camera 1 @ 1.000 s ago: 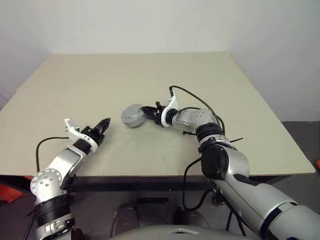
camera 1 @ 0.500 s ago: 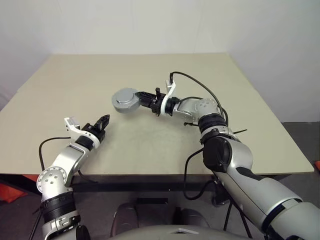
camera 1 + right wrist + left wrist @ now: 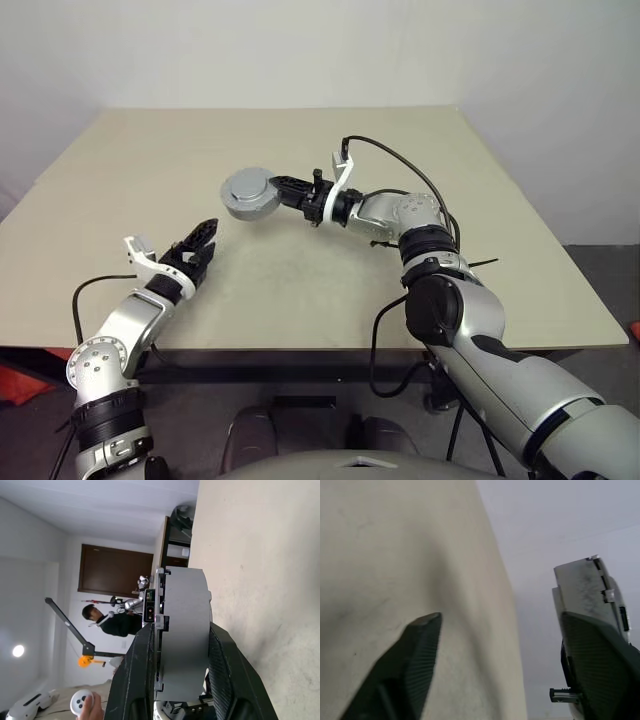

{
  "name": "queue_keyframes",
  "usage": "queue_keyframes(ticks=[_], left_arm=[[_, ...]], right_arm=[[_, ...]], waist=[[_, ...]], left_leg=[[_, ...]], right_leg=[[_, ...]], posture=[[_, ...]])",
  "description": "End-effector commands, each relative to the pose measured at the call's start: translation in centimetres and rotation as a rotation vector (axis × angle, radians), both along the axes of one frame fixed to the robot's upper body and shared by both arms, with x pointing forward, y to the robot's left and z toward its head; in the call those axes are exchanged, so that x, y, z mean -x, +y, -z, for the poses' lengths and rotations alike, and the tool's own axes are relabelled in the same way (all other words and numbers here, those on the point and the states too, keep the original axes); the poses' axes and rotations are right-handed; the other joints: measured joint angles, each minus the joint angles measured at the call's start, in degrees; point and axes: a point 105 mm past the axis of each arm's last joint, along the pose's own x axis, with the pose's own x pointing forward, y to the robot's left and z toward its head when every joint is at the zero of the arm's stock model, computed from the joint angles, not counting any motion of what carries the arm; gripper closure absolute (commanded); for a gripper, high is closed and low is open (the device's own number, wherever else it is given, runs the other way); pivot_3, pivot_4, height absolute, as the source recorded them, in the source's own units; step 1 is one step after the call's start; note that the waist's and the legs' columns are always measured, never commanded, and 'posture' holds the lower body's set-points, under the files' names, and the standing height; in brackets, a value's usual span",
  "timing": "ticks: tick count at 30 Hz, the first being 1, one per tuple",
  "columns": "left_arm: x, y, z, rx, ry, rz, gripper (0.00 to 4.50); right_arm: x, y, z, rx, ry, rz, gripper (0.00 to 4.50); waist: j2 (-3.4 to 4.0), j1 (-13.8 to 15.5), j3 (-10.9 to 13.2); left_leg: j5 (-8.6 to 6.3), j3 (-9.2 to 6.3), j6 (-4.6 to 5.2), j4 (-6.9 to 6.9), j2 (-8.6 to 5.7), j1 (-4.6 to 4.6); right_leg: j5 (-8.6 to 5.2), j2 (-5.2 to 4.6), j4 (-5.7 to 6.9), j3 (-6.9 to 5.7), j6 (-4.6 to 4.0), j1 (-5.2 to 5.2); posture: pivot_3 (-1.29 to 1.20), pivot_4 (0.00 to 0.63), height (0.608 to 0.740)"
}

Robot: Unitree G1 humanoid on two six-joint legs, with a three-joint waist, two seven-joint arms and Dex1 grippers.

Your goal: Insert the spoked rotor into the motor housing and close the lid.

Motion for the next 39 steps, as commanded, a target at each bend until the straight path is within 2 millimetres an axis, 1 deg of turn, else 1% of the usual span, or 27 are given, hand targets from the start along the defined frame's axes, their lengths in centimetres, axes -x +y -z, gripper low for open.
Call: queue_keyframes(ticks=[1, 3, 5, 9, 12, 20, 23, 25, 28, 32, 33, 35, 39], left_arm=[[0.4, -1.1, -2.9, 0.156, -0.111, 0.089, 0.03], [0.7, -2.2, -3.9, 0.243, -0.152, 0.163, 0.03], [0.8, -2.8, -4.4, 0.271, -0.173, 0.21, 0.03], [0.7, -3.6, -4.9, 0.296, -0.191, 0.267, 0.03], [0.3, -3.6, -5.1, 0.303, -0.204, 0.276, 0.03], [-1.3, -3.4, -4.2, 0.278, -0.191, 0.291, 0.03], [-1.9, -3.6, -4.1, 0.276, -0.194, 0.307, 0.03], [-2.0, -4.0, -4.3, 0.274, -0.206, 0.33, 0.03], [-2.2, -4.0, -4.4, 0.271, -0.215, 0.33, 0.03], [-2.3, -4.0, -3.9, 0.245, -0.206, 0.317, 0.03], [-2.2, -3.9, -3.8, 0.242, -0.206, 0.315, 0.42], [-2.1, -3.9, -3.8, 0.239, -0.21, 0.311, 0.87], [-2.1, -3.7, -3.7, 0.237, -0.212, 0.296, 2.19]], right_arm=[[-0.3, 0.0, -2.5, -0.067, -0.07, 0.001, 3.24], [0.0, 0.1, -2.5, -0.066, -0.068, -0.016, 3.24], [0.2, 0.3, -2.4, -0.066, -0.066, -0.032, 3.24], [0.8, 0.6, -2.1, -0.059, -0.061, -0.066, 3.24], [1.2, 0.8, -2.0, -0.057, -0.063, -0.09, 3.24], [1.5, 0.9, -2.5, -0.069, -0.083, -0.102, 3.24], [1.6, 0.9, -2.7, -0.07, -0.092, -0.105, 3.24], [1.6, 1.0, -2.7, -0.068, -0.099, -0.108, 3.24], [1.6, 0.8, -2.5, -0.055, -0.103, -0.1, 3.24], [1.4, 0.7, -2.4, -0.049, -0.104, -0.088, 3.24], [1.4, 0.7, -2.4, -0.047, -0.104, -0.087, 3.24], [1.3, 0.7, -2.3, -0.044, -0.104, -0.084, 3.24], [1.3, 0.8, -2.2, -0.039, -0.104, -0.08, 3.24]], waist=[[-0.02, 0.1, 0.0], [-0.03, 0.1, 0.0], [-0.03, 0.1, 0.0], [-0.03, 0.2, 0.0], [-0.03, 0.2, 0.0], [-0.04, 0.2, 0.0], [-0.03, 0.2, 0.0], [-0.04, 0.3, 0.0], [-0.04, 0.4, 0.0], [-0.04, 0.4, 0.0], [-0.04, 0.4, 0.0], [-0.04, 0.4, 0.0], [-0.04, 0.4, 0.0]], left_leg=[[0.0, 0.0, 0.0, 0.01, 0.0, 0.0], [0.0, 0.0, 0.0, 0.04, -0.01, -0.02], [0.0, 0.0, 0.0, 0.04, 0.0, -0.01], [0.0, 0.0, -0.01, 0.05, 0.0, 0.01], [0.0, 0.0, -0.01, 0.07, 0.0, 0.0], [0.01, 0.0, -0.01, 0.07, 0.0, 0.01], [0.01, 0.0, -0.01, 0.07, 0.0, 0.0], [0.01, 0.0, -0.01, 0.07, 0.0, -0.01], [0.01, 0.0, -0.01, 0.07, 0.0, -0.01], [0.01, 0.0, -0.01, 0.07, 0.0, 0.0], [0.01, 0.0, -0.01, 0.07, 0.0, 0.0], [0.01, 0.0, -0.01, 0.07, 0.0, -0.01], [0.01, 0.0, -0.01, 0.07, 0.0, -0.01]], right_leg=[[0.0, 0.0, 0.0, 0.0, 0.0, 0.0], [0.0, 0.0, 0.02, 0.01, 0.0, 0.0], [0.0, 0.0, 0.06, 0.01, -0.01, -0.01], [-0.01, 0.01, 0.1, 0.0, -0.02, -0.02], [0.0, 0.01, 0.1, 0.01, -0.01, -0.02], [0.0, 0.01, 0.1, 0.01, 0.01, -0.01], [0.0, 0.01, 0.11, 0.0, 0.0, -0.02], [0.0, 0.0, 0.1, 0.01, 0.0, -0.02], [0.0, 0.0, 0.1, 0.01, 0.0, -0.01], [0.0, 0.0, 0.11, 0.01, 0.0, -0.02], [0.0, 0.0, 0.1, 0.01, 0.0, -0.01], [0.01, 0.0, 0.11, 0.01, 0.0, -0.01], [0.0, 0.0, 0.11, 0.01, -0.01, -0.02]], posture=[[0.0, 0.0, 0.74], [0.0, 0.0, 0.74], [0.0, 0.0, 0.74], [0.0, 0.0, 0.74], [0.0, 0.0, 0.74], [0.0, 0.0, 0.74], [0.0, 0.0, 0.74], [0.0, 0.0, 0.74], [0.0, 0.0, 0.74], [0.0, 0.0, 0.74], [0.0, 0.0, 0.74], [0.0, 0.0, 0.74], [0.0, 0.0, 0.74]])
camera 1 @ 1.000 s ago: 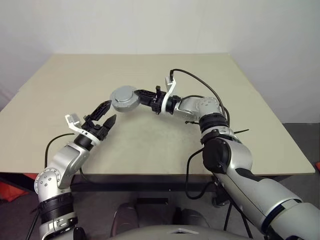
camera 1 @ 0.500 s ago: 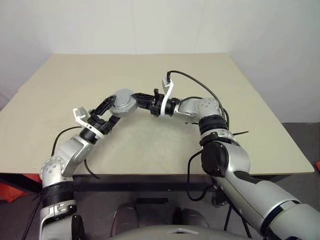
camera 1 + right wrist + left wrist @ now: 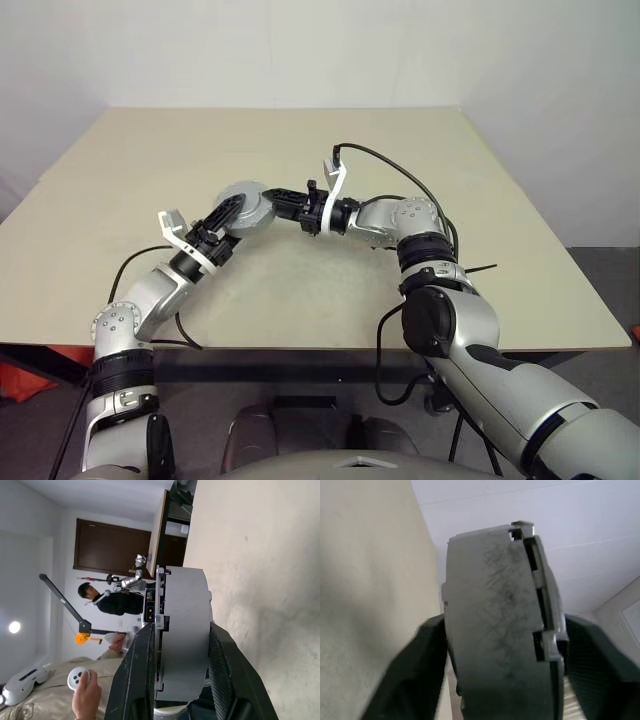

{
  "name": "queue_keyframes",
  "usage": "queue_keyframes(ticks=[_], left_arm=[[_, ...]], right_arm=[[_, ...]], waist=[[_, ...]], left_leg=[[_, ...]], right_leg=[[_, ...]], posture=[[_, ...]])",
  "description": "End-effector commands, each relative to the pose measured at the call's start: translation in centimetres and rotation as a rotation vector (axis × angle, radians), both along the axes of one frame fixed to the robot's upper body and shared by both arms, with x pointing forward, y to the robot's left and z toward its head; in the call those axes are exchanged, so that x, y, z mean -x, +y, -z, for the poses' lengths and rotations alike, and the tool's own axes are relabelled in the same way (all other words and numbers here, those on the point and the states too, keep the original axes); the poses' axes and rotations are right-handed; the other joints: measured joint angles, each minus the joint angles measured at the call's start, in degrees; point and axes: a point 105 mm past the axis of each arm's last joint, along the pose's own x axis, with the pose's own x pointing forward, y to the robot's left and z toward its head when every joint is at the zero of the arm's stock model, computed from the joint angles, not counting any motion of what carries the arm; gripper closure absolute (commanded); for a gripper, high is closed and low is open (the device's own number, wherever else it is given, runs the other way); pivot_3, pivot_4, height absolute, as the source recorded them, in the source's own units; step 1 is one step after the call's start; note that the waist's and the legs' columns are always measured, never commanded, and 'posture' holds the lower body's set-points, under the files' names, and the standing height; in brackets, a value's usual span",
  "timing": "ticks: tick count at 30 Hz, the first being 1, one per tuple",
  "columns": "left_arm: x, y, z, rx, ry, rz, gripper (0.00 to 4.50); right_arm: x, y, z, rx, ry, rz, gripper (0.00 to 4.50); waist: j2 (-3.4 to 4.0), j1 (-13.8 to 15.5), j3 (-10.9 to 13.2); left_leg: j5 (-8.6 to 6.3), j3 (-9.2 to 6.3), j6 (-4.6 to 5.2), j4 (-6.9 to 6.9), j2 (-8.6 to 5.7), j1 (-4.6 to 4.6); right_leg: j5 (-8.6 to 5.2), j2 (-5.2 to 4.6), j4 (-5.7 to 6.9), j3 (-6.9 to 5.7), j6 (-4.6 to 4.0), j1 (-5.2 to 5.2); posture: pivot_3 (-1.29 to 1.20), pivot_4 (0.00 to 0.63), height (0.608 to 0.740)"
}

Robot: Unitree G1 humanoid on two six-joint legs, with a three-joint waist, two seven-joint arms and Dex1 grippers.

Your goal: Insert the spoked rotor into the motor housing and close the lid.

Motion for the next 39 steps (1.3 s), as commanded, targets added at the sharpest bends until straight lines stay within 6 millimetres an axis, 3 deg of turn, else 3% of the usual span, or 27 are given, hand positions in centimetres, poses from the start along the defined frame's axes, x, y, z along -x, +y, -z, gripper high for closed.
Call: queue_keyframes(ticks=[1, 12, 21, 24, 30, 39], left_arm=[[0.0, 0.6, -1.0, -0.015, -0.042, -0.025, 2.22], [-0.3, 0.3, -0.7, -0.019, -0.023, -0.029, 2.22], [-0.3, 0.5, -0.2, -0.021, -0.005, -0.042, 2.22], [-0.3, 0.7, -0.1, -0.023, -0.005, -0.052, 2.22], [-1.2, 5.1, -0.4, -0.02, -0.019, -0.325, 2.22], [-0.4, 10.9, 1.1, 0.036, 0.054, -0.617, 2.22]], right_arm=[[-0.5, 0.0, -2.7, -0.068, -0.085, 0.013, 3.24], [-0.6, 0.0, -2.5, -0.045, -0.111, 0.023, 3.24], [-1.5, -0.2, -2.9, -0.005, -0.212, 0.102, 0.35], [-1.8, -0.4, -2.9, -0.009, -0.218, 0.129, 0.35], [-2.6, -1.0, -2.3, 0.021, -0.213, 0.183, 0.35], [-2.6, -1.2, -1.4, 0.052, -0.212, 0.189, 0.35]], waist=[[0.0, 0.0, 0.0], [0.0, 0.0, 0.0], [-0.01, 0.1, 0.0], [-0.01, 0.1, 0.0], [-0.02, -0.1, 0.0], [-0.15, -0.3, 0.0]], left_leg=[[0.0, 0.0, 0.0, 0.0, 0.0, 0.0], [0.0, -0.01, 0.0, 0.0, 0.0, 0.02], [0.0, -0.01, 0.0, 0.0, 0.0, 0.02], [0.0, -0.01, 0.0, 0.0, 0.0, 0.02], [0.0, -0.02, 0.0, 0.0, 0.0, 0.02], [0.0, -0.03, 0.01, 0.0, 0.0, 0.01]], right_leg=[[0.0, 0.0, 0.0, 0.0, 0.0, 0.01], [0.0, 0.0, 0.01, 0.0, 0.0, 0.03], [0.0, 0.0, 0.01, 0.0, 0.0, 0.03], [0.0, -0.02, 0.0, 0.01, 0.01, 0.03], [0.01, 0.0, 0.01, 0.0, 0.01, 0.03], [0.08, -0.01, -0.02, 0.0, 0.13, 0.04]], posture=[[0.0, 0.0, 0.74], [0.0, 0.0, 0.74], [0.0, 0.0, 0.74], [0.0, 0.0, 0.74], [0.0, 0.0, 0.74], [0.0, 0.0, 0.74]])
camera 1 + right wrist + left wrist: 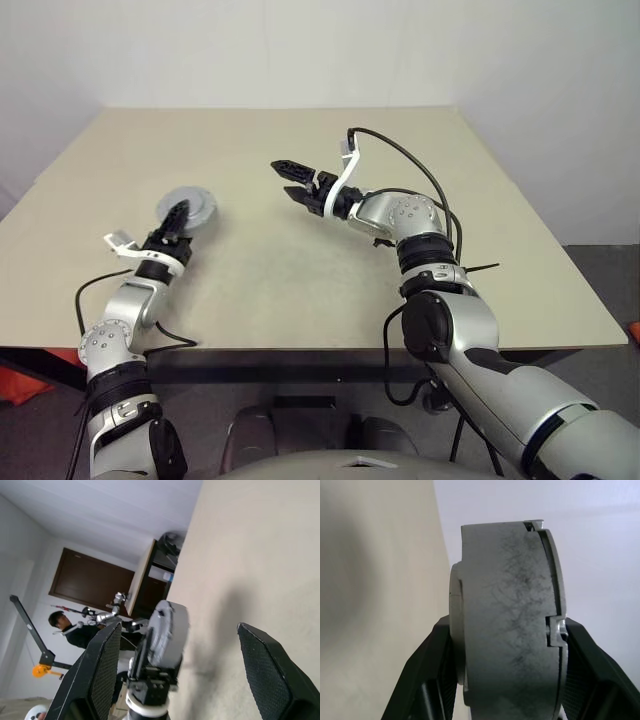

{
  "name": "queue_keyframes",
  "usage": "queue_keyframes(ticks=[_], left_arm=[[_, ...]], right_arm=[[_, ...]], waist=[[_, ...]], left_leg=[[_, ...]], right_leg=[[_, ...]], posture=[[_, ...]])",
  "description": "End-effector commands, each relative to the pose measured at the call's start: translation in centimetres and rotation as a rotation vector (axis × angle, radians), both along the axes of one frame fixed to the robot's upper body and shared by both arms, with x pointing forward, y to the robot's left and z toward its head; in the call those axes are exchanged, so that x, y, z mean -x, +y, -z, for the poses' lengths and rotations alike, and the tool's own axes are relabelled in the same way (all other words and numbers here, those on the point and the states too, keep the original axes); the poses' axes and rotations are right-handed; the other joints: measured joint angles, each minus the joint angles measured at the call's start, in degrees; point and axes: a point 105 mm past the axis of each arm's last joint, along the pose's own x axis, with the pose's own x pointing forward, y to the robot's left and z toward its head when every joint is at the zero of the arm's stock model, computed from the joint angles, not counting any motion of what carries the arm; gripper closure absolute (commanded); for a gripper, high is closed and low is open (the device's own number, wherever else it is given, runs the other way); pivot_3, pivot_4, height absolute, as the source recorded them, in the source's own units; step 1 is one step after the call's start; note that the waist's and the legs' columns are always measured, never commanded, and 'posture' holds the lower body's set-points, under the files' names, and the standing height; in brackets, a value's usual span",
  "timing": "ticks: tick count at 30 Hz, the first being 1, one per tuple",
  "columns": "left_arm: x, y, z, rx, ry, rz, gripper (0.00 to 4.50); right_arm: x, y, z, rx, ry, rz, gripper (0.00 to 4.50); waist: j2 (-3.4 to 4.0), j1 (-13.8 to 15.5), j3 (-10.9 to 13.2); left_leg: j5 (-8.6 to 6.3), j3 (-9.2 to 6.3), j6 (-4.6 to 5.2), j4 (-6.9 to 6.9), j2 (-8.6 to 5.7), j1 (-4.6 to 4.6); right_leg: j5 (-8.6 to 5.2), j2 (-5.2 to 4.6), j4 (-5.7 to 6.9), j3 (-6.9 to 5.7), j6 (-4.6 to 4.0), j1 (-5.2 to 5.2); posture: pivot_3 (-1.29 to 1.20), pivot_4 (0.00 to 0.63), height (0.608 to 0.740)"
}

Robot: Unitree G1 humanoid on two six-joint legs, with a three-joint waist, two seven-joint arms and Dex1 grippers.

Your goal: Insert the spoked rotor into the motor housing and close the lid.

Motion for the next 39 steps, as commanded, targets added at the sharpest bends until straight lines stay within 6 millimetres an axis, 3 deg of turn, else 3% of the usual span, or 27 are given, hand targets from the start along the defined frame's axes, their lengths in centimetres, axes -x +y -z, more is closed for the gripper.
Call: queue_keyframes(ticks=[1, 14, 24, 31, 39], left_arm=[[0.2, 1.8, -1.2, -0.018, -0.028, -0.092, 2.22], [-0.7, 2.3, 2.3, 0.019, 0.184, -0.122, 2.22], [-1.2, 2.5, 1.1, 0.006, 0.165, -0.145, 2.22], [-1.1, 3.2, 1.0, 0.05, 0.177, -0.179, 0.17], [-0.2, 1.8, -2.1, 0.025, 0.05, -0.108, 0.17]], right_arm=[[-0.2, 0.0, -0.6, -0.005, -0.03, 0.007, 0.35], [-0.2, 0.1, -0.2, 0.005, -0.028, 0.01, 0.35], [-0.2, 0.0, 0.3, 0.012, -0.02, 0.016, 0.35], [-0.2, 0.1, 0.5, 0.018, -0.012, 0.017, 0.33], [-0.1, 0.1, 1.1, 0.031, 0.008, 0.017, 0.33]], waist=[[-0.05, 0.1, 0.0], [-0.32, 0.1, 0.0], [-0.32, 0.2, 0.0], [-0.33, 0.1, 0.0], [-0.45, 0.1, 0.0]], left_leg=[[0.0, 0.0, 0.0, 0.0, 0.0, 0.0], [0.0, -0.02, 0.0, 0.03, 0.01, 0.04], [0.0, -0.02, -0.01, 0.03, 0.01, 0.05], [0.0, -0.02, -0.01, 0.03, 0.01, 0.05], [0.0, -0.03, 0.0, 0.04, 0.02, 0.02]], right_leg=[[0.0, 0.0, 0.0, 0.0, -0.01, 0.0], [0.01, 0.0, 0.03, -0.01, 0.02, 0.04], [0.01, 0.0, 0.04, -0.01, 0.01, 0.05], [0.01, 0.0, 0.04, -0.01, 0.01, 0.04], [0.01, 0.0, 0.04, -0.02, 0.0, 0.03]], posture=[[0.0, 0.0, 0.74], [0.0, 0.0, 0.74], [0.0, 0.0, 0.74], [0.0, 0.0, 0.74], [0.0, 0.0, 0.74]])
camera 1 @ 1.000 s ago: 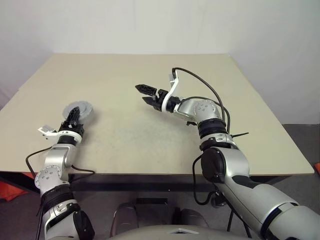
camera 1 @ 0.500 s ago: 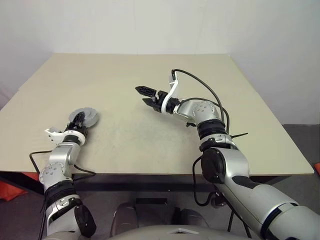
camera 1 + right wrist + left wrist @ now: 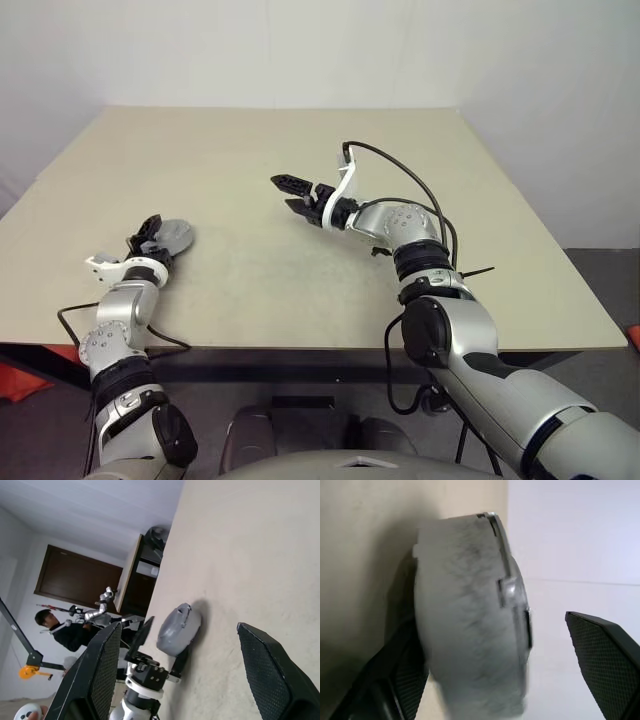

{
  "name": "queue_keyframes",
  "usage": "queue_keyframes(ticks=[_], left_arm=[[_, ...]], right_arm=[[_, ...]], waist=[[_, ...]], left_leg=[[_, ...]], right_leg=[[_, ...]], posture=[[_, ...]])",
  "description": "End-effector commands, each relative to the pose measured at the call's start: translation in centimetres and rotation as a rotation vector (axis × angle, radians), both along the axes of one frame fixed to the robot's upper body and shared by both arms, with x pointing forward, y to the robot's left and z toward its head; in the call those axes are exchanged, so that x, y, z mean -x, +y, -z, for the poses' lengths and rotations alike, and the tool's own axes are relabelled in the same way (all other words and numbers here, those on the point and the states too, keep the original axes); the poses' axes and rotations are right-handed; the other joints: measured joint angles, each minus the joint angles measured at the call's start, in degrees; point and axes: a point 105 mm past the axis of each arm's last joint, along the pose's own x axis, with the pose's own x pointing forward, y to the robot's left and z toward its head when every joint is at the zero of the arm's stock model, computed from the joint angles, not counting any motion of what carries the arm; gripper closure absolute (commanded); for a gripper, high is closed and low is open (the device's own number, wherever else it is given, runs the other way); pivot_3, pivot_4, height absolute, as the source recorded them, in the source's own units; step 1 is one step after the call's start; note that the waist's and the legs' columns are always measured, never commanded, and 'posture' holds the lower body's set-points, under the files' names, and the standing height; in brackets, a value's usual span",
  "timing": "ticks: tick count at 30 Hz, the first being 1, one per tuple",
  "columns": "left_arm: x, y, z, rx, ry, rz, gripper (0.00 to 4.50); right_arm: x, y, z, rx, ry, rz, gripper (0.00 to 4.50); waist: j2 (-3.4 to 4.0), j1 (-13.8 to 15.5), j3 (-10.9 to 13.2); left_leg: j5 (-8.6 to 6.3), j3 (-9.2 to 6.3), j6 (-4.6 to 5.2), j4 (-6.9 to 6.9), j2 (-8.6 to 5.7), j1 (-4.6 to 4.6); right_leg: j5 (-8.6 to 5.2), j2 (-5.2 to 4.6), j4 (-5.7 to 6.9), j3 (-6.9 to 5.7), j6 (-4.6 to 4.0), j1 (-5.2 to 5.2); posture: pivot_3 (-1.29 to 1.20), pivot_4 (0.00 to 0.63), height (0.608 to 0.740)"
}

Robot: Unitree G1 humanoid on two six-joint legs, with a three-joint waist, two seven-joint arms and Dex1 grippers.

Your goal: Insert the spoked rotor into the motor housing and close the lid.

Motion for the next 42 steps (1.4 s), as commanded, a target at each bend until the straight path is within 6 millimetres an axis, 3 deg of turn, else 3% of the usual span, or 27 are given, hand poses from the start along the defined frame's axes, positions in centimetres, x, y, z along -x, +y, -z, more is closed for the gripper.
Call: queue_keyframes(ticks=[1, 5, 9, 12, 15, 22, 38, 42], left_arm=[[0.4, -0.7, -5.1, -0.047, -0.178, 0.051, 0.17], [1.6, -2.9, -5.0, -0.071, -0.137, 0.148, 0.17], [3.1, -6.6, -3.1, -0.053, -0.062, 0.297, 0.17], [3.7, -7.8, -2.4, -0.036, -0.042, 0.337, 0.17], [3.4, -8.4, -3.0, -0.024, -0.071, 0.348, 0.17], [3.0, -8.5, -4.5, -0.036, -0.131, 0.36, 0.17], [2.9, -7.9, -4.4, -0.038, -0.157, 0.362, 0.17], [2.6, -7.7, -4.8, -0.162, -0.155, 0.375, 0.17]], right_arm=[[-0.2, 0.0, -0.5, -0.001, -0.018, 0.004, 0.33], [-0.1, 0.0, -0.3, 0.003, -0.011, 0.005, 0.33], [-0.1, 0.1, -0.3, 0.001, -0.008, 0.005, 0.33], [-0.1, 0.2, -0.3, -0.001, -0.007, 0.003, 0.33], [-0.1, 0.3, -0.3, 0.001, -0.007, 0.001, 0.33], [-0.1, 0.2, -0.4, 0.004, -0.01, 0.002, 0.33], [-0.2, 0.2, -0.4, 0.003, -0.011, 0.005, 0.33], [-0.4, -0.3, -0.4, 0.05, -0.078, 0.014, 0.33]], waist=[[-0.01, 0.0, 0.0], [-0.01, 0.0, 0.0], [-0.01, 0.0, 0.0], [-0.01, 0.0, 0.0], [-0.01, 0.0, 0.0], [-0.01, -0.1, 0.0], [-0.01, -0.1, 0.0], [-0.01, -0.2, 0.0]], left_leg=[[0.0, 0.0, 0.0, 0.0, 0.0, 0.0], [0.0, 0.0, 0.0, 0.0, 0.0, 0.02], [-0.01, 0.0, 0.01, 0.0, 0.0, 0.14], [0.0, 0.01, -0.01, 0.02, 0.0, 0.15], [0.05, 0.0, -0.09, 0.03, 0.02, 0.19], [0.06, 0.0, -0.11, 0.03, 0.01, 0.3], [0.06, 0.0, -0.11, 0.03, 0.0, 0.3], [0.06, 0.0, -0.11, 0.03, 0.0, 0.3]], right_leg=[[0.0, 0.0, 0.0, 0.0, 0.0, 0.0], [-0.02, 0.0, 0.01, 0.0, -0.03, 0.02], [-0.08, -0.04, 0.02, 0.04, -0.13, 0.12], [-0.09, -0.02, 0.03, 0.01, -0.12, 0.12], [-0.22, 0.01, 0.05, -0.01, 0.11, 0.12], [-0.2, 0.01, 0.04, 0.01, 0.1, 0.2], [-0.17, 0.01, 0.04, 0.01, 0.07, 0.2], [-0.08, 0.02, 0.04, 0.01, -0.08, 0.2]], posture=[[0.0, 0.0, 0.74], [0.0, 0.0, 0.74], [0.0, 0.0, 0.74], [0.0, 0.0, 0.74], [0.0, 0.0, 0.74], [0.0, 0.0, 0.74], [0.0, 0.0, 0.74], [0.0, 0.0, 0.74]])
